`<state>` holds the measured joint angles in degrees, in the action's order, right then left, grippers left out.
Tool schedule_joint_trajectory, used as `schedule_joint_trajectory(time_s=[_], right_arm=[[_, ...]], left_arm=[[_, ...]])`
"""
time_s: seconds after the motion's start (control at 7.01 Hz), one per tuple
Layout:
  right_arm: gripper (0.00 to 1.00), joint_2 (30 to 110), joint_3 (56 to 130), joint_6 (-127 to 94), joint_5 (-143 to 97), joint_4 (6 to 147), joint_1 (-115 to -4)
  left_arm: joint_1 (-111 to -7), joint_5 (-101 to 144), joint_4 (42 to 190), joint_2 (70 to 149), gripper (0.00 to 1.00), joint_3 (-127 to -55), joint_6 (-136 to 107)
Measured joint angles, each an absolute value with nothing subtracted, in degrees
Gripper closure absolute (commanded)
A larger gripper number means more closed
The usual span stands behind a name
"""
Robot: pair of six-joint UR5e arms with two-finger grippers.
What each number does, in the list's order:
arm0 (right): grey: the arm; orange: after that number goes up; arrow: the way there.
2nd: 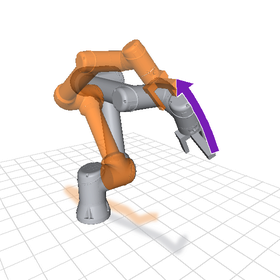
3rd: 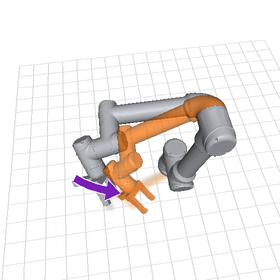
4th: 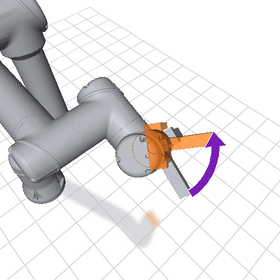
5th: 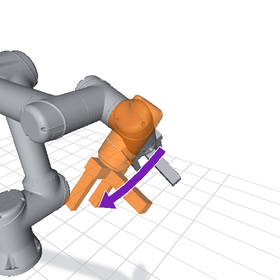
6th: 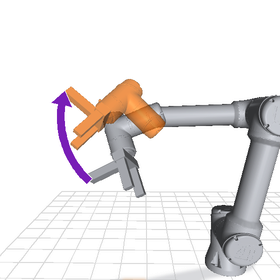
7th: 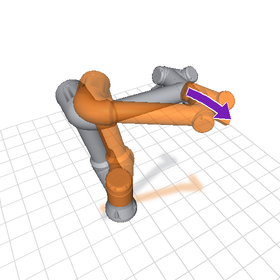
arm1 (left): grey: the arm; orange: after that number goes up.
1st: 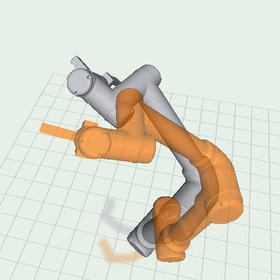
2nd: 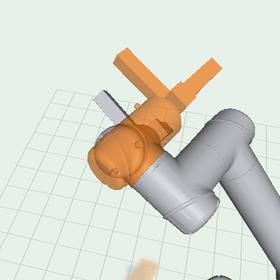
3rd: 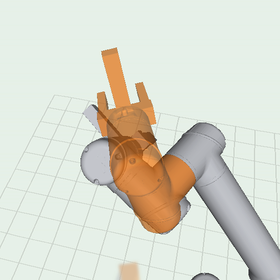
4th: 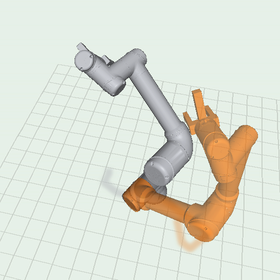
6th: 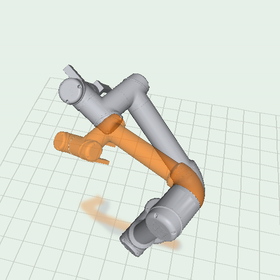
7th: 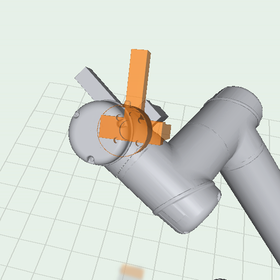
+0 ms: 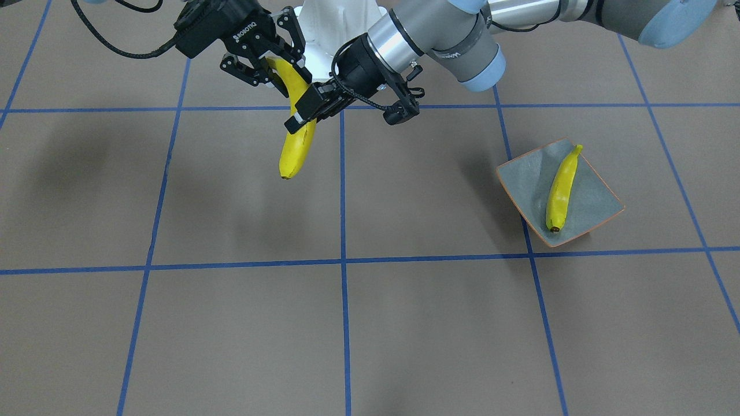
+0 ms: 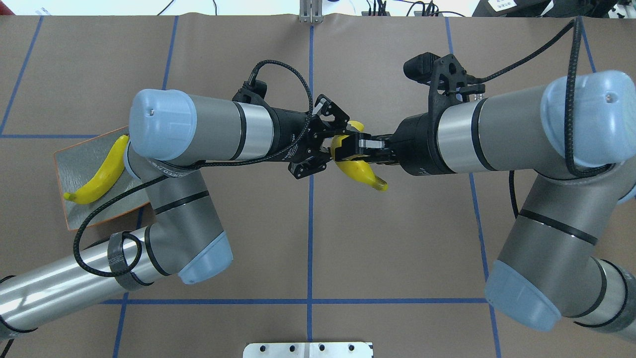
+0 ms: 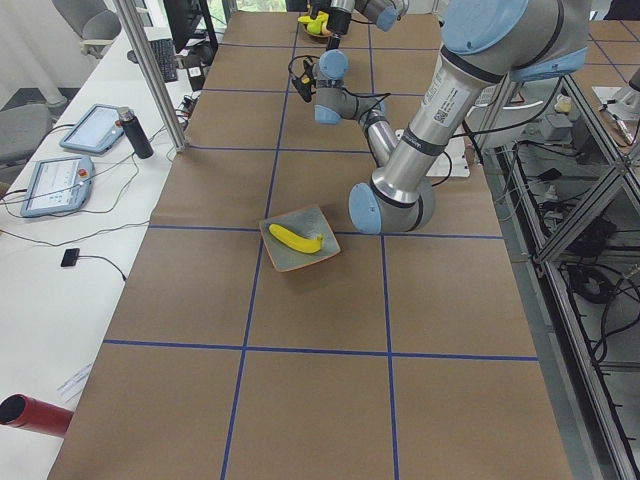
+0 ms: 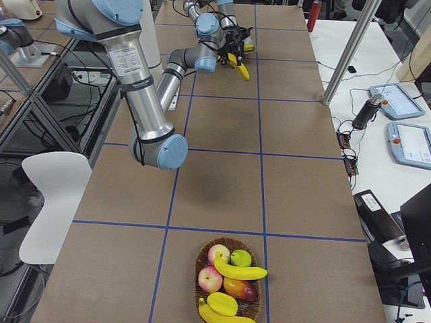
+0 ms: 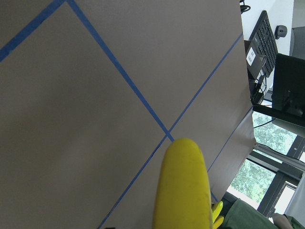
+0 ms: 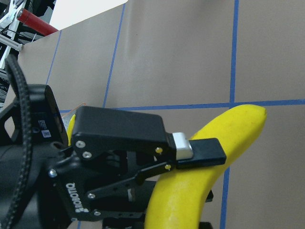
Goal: Transfer all bananas from basket to plate
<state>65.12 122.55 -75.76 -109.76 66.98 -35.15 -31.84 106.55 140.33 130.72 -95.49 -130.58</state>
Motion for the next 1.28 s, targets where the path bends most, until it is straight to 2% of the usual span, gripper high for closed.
schedule_joint_trajectory(time_s=[0.14, 0.86, 1.28], right_arm=[[0.01, 65.3, 122.5, -75.8, -109.8, 66.8, -35.2], [0.00, 65.0, 122.7, -78.7, -112.3, 66.6, -35.8], [0.00, 66.4, 123.2, -78.5, -123.2, 66.7, -46.0]], left_arm=[[-31.9, 106.6, 140.4, 130.7, 1.00, -95.5, -131.2], [-32.0, 106.6, 140.5, 130.4, 1.00, -95.9, -132.6], [-32.1, 106.6, 140.5, 129.8, 1.00, -95.6, -132.4]])
